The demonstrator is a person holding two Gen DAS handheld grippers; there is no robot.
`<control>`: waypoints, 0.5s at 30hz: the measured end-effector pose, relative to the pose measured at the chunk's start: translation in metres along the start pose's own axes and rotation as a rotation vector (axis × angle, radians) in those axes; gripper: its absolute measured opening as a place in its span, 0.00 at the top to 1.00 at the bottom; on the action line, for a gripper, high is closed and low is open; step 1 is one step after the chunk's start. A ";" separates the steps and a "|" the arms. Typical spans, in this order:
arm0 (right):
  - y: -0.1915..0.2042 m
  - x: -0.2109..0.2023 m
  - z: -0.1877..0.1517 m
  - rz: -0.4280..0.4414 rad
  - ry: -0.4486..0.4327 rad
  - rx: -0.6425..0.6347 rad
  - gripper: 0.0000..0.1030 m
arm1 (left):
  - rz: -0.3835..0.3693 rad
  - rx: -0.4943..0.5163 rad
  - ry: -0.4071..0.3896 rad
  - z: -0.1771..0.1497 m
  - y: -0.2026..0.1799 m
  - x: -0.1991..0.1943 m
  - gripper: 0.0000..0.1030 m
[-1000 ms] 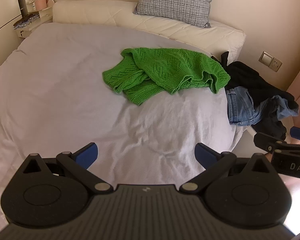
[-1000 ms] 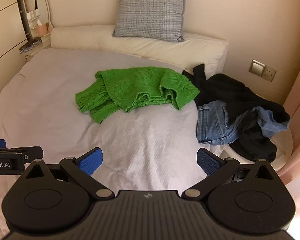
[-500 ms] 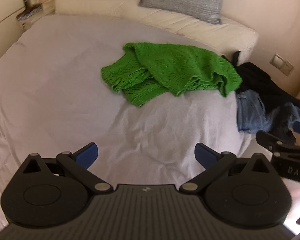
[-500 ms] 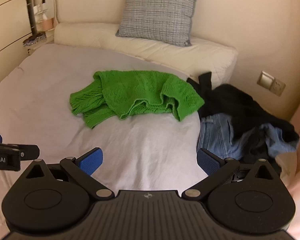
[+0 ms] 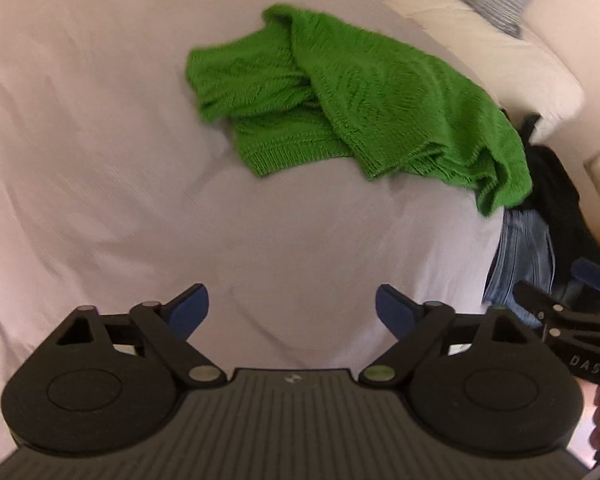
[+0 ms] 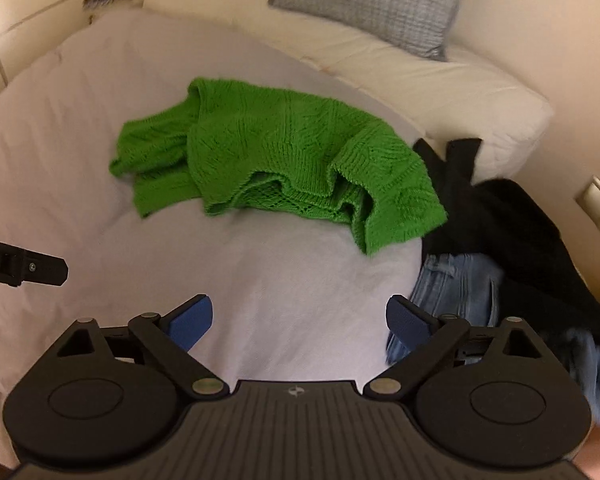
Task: Fold clothes
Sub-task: 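Grasp the green vest's shoulder with the left gripper while the right gripper grasps the other shoulder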
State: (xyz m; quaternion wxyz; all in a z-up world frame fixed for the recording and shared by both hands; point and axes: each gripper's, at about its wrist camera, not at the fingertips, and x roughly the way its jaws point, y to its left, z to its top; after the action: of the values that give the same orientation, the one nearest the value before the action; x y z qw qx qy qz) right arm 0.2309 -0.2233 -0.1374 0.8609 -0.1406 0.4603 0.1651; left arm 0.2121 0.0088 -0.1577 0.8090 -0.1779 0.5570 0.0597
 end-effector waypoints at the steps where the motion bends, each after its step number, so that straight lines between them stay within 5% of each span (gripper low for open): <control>1: -0.003 0.010 0.005 0.005 0.007 -0.024 0.11 | -0.004 -0.029 0.004 0.004 0.002 0.008 0.24; 5: -0.004 0.047 0.024 0.037 0.029 -0.137 0.26 | -0.020 -0.144 0.022 0.022 0.012 0.042 0.46; 8: 0.000 0.073 0.037 0.065 0.040 -0.234 0.44 | -0.036 -0.258 0.034 0.033 0.024 0.065 0.52; 15: 0.024 0.110 0.060 0.087 -0.060 -0.504 0.46 | -0.083 -0.543 0.013 0.055 0.053 0.105 0.31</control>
State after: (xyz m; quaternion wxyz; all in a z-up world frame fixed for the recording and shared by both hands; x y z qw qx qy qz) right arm 0.3237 -0.1610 -0.1995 0.8040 -0.3258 0.3845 0.3157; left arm 0.2838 0.0667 -0.2491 0.7299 -0.4111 0.5182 0.1724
